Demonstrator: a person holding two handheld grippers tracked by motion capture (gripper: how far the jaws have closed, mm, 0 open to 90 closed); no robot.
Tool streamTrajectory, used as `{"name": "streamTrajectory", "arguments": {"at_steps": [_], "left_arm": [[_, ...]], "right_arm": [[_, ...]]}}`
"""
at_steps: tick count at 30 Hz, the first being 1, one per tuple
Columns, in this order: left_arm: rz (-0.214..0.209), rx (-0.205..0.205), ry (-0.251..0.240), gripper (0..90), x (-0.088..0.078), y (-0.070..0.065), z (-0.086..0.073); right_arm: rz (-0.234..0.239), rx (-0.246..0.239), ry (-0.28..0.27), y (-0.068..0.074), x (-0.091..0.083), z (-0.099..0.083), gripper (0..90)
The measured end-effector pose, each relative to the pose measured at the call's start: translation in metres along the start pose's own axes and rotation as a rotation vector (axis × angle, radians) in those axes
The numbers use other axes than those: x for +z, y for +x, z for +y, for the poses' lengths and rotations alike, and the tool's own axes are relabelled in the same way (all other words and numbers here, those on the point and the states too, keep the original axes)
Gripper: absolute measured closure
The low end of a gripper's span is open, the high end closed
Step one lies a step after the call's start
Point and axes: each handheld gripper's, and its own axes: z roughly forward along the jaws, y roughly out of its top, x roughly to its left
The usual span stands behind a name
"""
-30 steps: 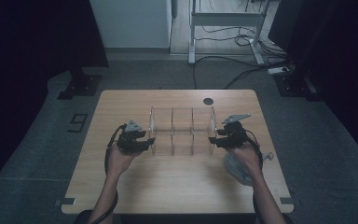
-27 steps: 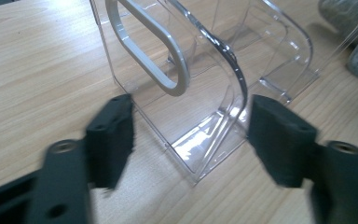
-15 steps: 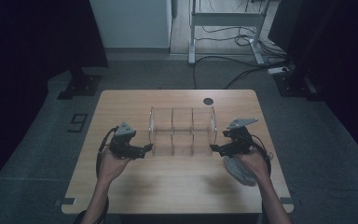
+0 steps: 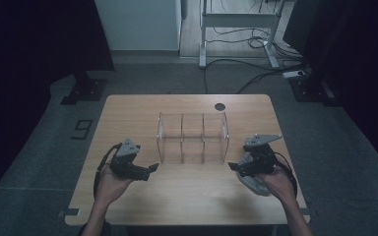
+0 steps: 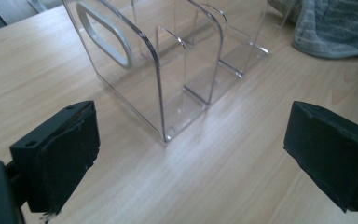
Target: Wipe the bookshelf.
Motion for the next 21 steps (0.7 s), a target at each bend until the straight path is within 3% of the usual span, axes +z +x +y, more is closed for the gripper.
{"name": "streamTrajectory", "arguments": {"at_steps": [9, 21], "left_arm": [[-0.008, -0.007, 0.016, 0.4, 0.003, -0.011, -0.029], [-0.005, -0.013, 0.023, 0.0, 0.018, -0.016, -0.057]], "right_arm": [[0.034, -0.003, 0.021, 0.009, 0.009, -0.022, 9.6], [0.065, 0.004, 0.055, 0.015, 0.037, -0.047, 5.9]]}}
